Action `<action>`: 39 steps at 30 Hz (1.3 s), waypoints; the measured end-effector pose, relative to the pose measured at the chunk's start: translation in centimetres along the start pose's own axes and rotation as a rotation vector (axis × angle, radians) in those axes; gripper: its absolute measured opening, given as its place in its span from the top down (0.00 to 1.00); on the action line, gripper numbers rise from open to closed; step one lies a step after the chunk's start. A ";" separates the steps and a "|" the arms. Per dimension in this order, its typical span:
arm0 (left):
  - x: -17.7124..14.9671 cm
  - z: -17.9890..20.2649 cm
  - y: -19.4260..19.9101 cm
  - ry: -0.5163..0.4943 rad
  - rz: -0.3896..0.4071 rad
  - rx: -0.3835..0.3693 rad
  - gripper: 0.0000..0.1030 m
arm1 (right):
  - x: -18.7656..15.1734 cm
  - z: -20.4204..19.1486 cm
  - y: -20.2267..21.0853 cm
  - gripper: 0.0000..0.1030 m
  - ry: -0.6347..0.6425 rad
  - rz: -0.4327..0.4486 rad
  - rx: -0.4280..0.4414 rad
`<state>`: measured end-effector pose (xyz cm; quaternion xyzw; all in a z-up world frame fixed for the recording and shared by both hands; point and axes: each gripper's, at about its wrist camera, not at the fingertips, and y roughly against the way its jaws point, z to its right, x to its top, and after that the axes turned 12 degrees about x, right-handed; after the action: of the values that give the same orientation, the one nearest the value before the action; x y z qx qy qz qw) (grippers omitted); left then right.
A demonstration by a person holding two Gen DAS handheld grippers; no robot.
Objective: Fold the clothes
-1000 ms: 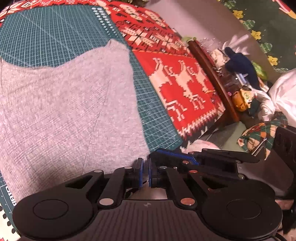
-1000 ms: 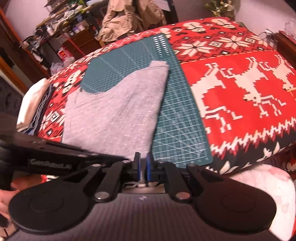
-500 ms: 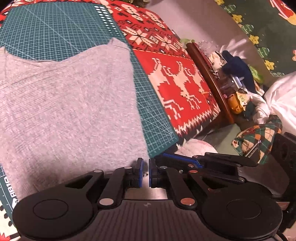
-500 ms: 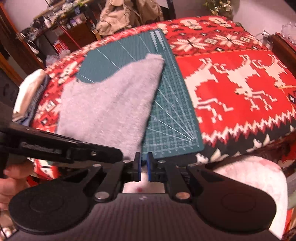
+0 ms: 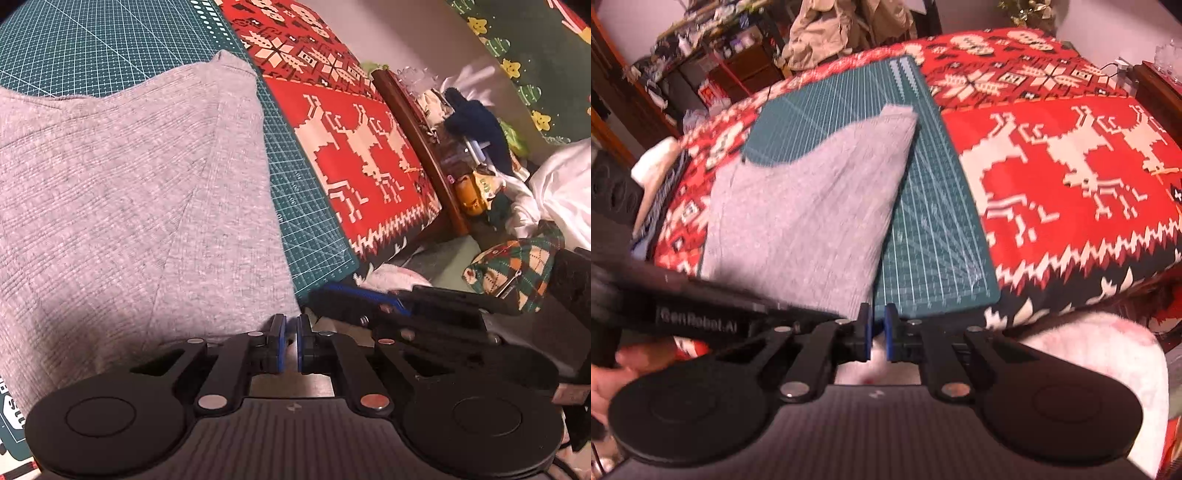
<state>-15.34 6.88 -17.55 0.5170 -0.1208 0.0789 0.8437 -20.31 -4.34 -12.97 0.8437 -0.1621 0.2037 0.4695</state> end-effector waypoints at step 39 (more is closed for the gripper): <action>0.8 0.7 -0.2 -0.065 0.025 0.032 0.96 | 0.4 5.3 -2.2 0.98 -0.311 0.028 0.204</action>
<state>-14.61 6.16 -17.12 0.5310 -0.1534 0.0745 0.8300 -17.94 -7.78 -16.85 0.9059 -0.2230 0.0925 0.3479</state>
